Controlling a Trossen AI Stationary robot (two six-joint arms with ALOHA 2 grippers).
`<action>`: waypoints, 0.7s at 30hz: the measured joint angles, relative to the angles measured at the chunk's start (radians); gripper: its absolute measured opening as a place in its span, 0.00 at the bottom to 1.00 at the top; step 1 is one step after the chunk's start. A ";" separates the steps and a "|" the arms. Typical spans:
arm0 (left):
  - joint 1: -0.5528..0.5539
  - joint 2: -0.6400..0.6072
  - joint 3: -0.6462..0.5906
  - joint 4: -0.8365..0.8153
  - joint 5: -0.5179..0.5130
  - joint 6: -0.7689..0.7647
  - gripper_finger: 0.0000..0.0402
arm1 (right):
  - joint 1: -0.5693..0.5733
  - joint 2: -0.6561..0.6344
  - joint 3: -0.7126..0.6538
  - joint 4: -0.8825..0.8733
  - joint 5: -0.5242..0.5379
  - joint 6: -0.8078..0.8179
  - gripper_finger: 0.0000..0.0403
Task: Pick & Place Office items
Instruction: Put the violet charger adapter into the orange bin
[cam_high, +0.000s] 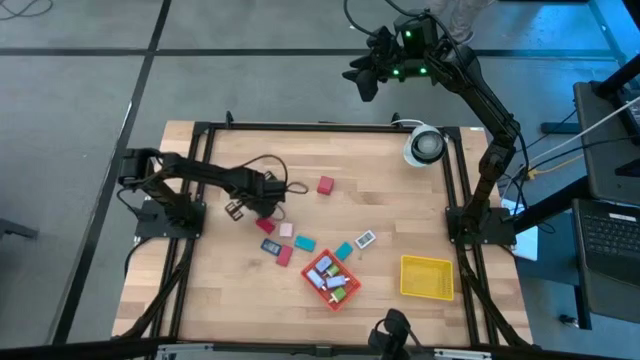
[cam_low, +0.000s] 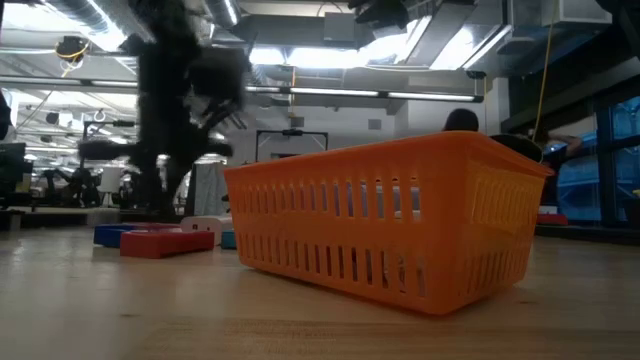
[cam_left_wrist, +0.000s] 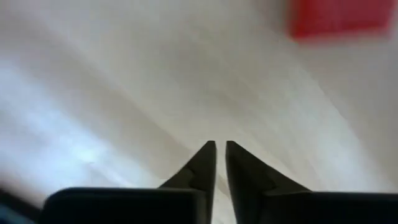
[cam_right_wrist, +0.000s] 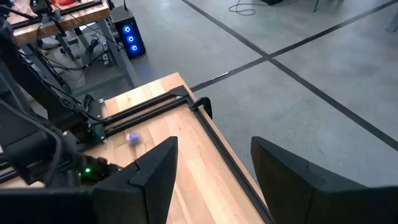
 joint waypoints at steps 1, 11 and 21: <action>0.010 -0.004 0.031 -0.003 0.016 -0.049 0.12 | -0.001 0.000 0.000 0.004 -0.001 0.000 0.52; 0.321 -0.036 0.149 -0.060 0.113 -0.594 0.51 | -0.001 0.000 0.000 0.003 -0.014 0.005 0.52; 0.473 -0.061 0.149 -0.264 0.191 -0.687 0.69 | -0.016 0.000 0.000 -0.020 -0.118 -0.018 0.52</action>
